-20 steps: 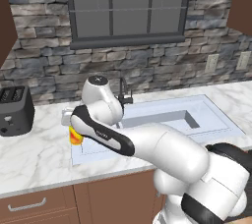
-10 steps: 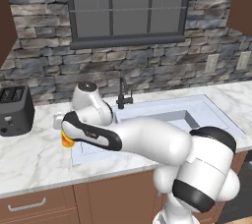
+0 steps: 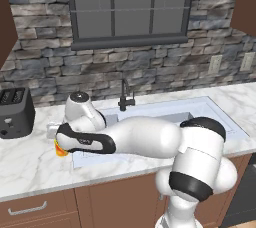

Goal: Pick the cup and bowl from the counter and place them on the counter next to the sink.

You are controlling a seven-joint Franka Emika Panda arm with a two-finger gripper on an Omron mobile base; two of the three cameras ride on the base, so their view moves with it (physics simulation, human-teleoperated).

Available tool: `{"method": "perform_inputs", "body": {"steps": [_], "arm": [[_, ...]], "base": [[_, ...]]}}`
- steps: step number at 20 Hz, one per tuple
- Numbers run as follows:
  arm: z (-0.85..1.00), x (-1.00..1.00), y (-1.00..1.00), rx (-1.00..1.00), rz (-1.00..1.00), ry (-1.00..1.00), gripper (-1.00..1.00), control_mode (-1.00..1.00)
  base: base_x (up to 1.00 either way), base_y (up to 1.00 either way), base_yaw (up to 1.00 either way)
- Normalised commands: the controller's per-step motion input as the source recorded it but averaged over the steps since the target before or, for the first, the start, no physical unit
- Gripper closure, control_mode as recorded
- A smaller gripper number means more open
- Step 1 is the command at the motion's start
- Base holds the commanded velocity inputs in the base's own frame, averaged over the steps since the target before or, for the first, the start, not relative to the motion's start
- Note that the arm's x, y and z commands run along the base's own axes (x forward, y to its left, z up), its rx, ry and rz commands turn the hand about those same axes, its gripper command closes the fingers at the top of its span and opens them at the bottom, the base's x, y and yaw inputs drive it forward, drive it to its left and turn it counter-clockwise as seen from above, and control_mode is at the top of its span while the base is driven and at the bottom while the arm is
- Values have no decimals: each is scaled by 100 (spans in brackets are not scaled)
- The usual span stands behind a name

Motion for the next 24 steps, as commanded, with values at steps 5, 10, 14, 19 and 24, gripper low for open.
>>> {"method": "perform_inputs", "body": {"steps": [5, 10, 14, 19, 24], "arm": [[-33, 0, 7, 0, 0, 0, 100, -100], [-29, 0, 0, 0, 0, 0, 100, -100], [-19, 0, 0, 0, 0, 0, 100, -100], [-6, 0, 0, 0, 0, 1, 100, -100], [0, 0, 0, 0, 0, 0, 100, -100]], "base": [[0, 0, 0], [0, 0, 0], [0, 0, 0], [0, 0, 0], [0, 0, 0]]}}
